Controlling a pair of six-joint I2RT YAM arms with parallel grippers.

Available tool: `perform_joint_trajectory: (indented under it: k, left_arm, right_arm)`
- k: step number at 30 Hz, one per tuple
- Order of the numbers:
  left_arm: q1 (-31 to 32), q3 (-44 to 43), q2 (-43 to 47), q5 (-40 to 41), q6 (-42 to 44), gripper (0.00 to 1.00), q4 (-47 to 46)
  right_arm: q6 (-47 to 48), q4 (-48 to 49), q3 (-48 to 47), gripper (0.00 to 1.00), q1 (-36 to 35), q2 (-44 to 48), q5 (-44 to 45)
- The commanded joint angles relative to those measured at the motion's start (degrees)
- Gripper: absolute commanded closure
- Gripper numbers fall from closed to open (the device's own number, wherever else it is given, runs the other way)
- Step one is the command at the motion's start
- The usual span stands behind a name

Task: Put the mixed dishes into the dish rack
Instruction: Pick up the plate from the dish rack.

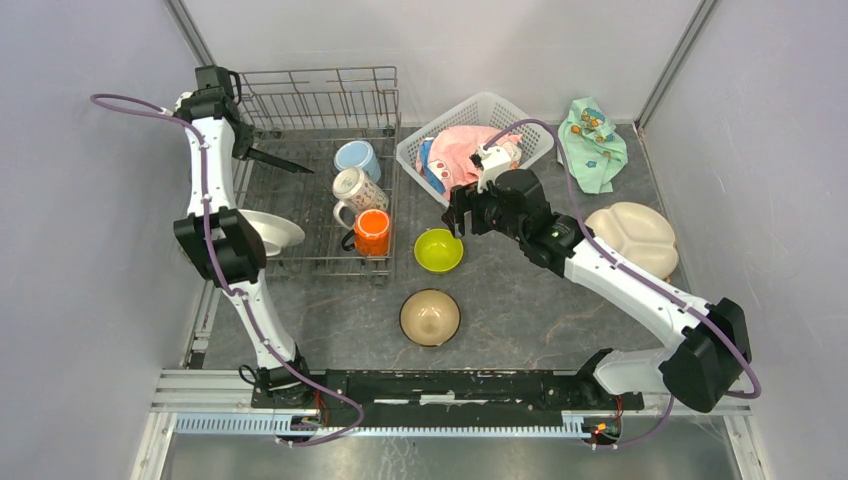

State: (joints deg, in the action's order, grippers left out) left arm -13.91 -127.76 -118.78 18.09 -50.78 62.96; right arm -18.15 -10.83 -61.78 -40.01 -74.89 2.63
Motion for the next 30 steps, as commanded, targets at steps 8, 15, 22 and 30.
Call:
perform_joint_trajectory:
  k: [8, 15, 22, 30]
  left_arm:
    - [0.24, -10.92, 8.58, -0.11, -2.64, 0.98, -19.30]
    - [0.14, -11.27, 8.38, -1.37, 0.46, 0.98, -22.57]
    - [0.26, -7.78, 8.35, -5.72, -0.83, 0.77, -25.94]
    - [0.21, 0.70, 10.64, -7.42, -1.49, 0.67, -25.87]
  right_arm:
    - [1.45, 2.13, 0.92, 0.17, 0.23, 2.46, 0.55]
    - [1.77, 2.50, 1.33, 0.16, 0.22, 2.73, 0.54]
    - [1.80, 2.53, 1.57, 0.16, 0.24, 3.20, 0.61]
    - [2.29, 2.39, 1.84, 0.16, 0.18, 3.68, 1.53]
